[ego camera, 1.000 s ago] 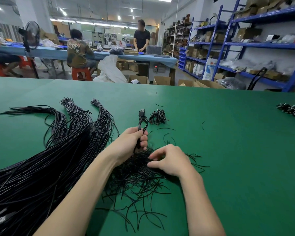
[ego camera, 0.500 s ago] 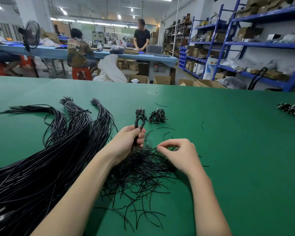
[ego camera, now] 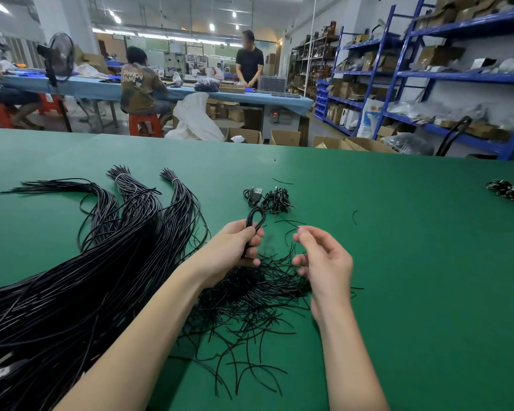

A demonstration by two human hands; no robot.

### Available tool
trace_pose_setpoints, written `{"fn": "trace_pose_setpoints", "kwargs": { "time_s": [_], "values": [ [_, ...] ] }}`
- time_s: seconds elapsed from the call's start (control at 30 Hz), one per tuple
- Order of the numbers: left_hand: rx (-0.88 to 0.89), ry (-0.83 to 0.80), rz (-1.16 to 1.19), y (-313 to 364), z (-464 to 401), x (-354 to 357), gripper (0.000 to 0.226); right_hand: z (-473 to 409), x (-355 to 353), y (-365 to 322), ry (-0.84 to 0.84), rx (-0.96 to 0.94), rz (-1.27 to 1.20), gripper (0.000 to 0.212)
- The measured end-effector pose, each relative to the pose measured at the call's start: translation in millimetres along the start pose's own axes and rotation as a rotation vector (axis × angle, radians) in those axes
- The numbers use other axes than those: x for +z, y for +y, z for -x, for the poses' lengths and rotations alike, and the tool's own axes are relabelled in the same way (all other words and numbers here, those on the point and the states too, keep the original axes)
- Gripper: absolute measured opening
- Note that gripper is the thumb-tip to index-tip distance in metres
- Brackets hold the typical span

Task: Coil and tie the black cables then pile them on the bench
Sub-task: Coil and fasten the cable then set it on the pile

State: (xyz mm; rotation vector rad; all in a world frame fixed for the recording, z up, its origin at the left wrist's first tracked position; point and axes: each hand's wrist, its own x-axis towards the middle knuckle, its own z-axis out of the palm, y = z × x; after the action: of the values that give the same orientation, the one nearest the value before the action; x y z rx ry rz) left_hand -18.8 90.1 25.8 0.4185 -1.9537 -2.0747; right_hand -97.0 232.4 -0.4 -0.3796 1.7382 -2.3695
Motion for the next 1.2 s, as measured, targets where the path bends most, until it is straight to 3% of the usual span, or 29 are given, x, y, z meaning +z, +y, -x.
{"fn": "trace_pose_setpoints", "kwargs": {
  "time_s": [0.17, 0.4, 0.6, 0.8, 1.03, 1.2],
  "values": [
    [0.028, -0.014, -0.196, 3, 4, 12, 0.023, 7, 12, 5, -0.056, -0.113, 0.253, 0.007],
    [0.014, 0.019, -0.451, 3, 3, 13, 0.024, 14, 15, 5, -0.102, -0.111, 0.449, 0.011],
    [-0.018, 0.084, -0.506, 8, 4, 12, 0.028, 13, 15, 5, -0.205, -0.019, 0.385, 0.008],
    [0.125, 0.178, -0.583, 3, 2, 14, 0.018, 13, 14, 3, -0.306, 0.12, 0.211, 0.004],
    [0.247, 0.106, -0.519, 3, 1, 8, 0.023, 11, 11, -3, -0.357, 0.226, -0.006, 0.015],
    [0.167, -0.074, -0.203, 5, 5, 8, 0.02, 5, 1, -5, -0.362, 0.2, -0.04, 0.009]
  ]
}}
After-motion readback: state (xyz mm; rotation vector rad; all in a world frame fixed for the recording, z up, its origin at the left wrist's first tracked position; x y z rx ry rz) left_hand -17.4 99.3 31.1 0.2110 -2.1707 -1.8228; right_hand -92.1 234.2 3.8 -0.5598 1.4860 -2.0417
